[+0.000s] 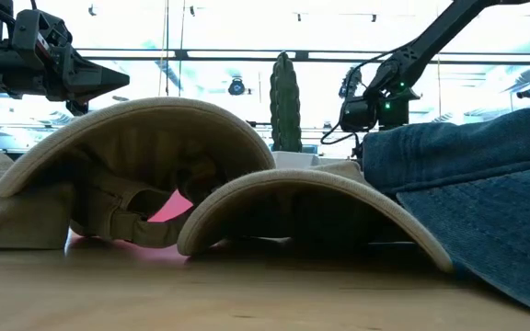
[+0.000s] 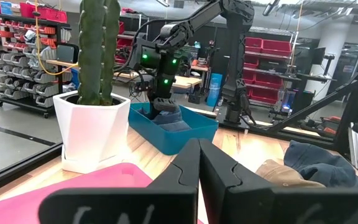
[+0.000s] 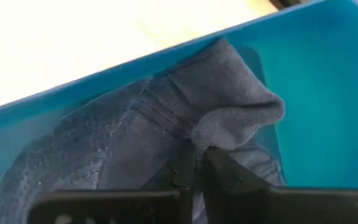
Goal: Pick & Place hat
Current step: Put the right blue cap into the blue bin, then put the blue cap into the blue bin
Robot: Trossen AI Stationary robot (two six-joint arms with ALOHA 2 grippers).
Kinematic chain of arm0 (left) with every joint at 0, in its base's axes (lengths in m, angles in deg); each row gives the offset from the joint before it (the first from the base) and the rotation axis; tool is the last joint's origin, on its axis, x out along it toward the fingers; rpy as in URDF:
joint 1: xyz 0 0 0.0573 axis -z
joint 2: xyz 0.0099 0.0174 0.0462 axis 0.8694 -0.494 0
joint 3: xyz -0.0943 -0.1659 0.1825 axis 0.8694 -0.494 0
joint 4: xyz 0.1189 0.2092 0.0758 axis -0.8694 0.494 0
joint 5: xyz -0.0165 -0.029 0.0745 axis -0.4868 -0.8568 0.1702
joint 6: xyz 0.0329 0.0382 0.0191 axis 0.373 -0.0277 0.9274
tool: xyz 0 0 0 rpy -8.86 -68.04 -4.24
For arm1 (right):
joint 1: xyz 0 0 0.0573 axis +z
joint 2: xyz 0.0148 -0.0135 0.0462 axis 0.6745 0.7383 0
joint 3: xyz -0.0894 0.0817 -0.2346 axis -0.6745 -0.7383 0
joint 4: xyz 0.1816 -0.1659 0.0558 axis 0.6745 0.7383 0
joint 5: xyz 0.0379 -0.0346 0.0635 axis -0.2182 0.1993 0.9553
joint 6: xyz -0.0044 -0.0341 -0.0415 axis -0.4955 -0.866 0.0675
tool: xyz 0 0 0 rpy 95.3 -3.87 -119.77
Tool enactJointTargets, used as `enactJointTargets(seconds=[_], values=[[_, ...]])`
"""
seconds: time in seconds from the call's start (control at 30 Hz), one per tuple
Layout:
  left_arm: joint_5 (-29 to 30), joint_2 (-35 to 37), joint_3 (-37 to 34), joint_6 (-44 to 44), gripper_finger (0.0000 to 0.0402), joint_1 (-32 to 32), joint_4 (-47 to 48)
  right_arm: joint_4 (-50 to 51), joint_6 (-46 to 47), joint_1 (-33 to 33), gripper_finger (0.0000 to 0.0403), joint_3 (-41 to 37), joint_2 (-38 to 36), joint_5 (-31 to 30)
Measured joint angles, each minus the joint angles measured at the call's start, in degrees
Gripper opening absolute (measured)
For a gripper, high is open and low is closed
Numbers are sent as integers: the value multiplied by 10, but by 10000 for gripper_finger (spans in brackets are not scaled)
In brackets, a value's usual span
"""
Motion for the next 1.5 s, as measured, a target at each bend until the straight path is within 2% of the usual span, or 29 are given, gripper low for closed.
enactJointTargets(seconds=[0.23, 0.37, 0.8, 1.03, 1.3, 1.5], values=[[0, 0, 0, 0, 5, 0, 0, -3, -22, -2, 17, 0, 3, 0], [0, 0, 0, 0, 5, 0, 0, -3, -34, -2, 31, 0, 3, 0], [0, 0, 0, 0, 5, 0, 0, -2, -48, -2, 153, 0, 1, -10], [0, 0, 0, 0, 5, 0, 0, 6, -41, -2, 187, 0, -26, -4], [0, 0, 0, 0, 5, 0, 0, 25, 18, -2, 187, 0, -100, -3], [0, 0, 0, 0, 5, 0, 0, 39, 149, -2, 185, 0, -151, 43]])
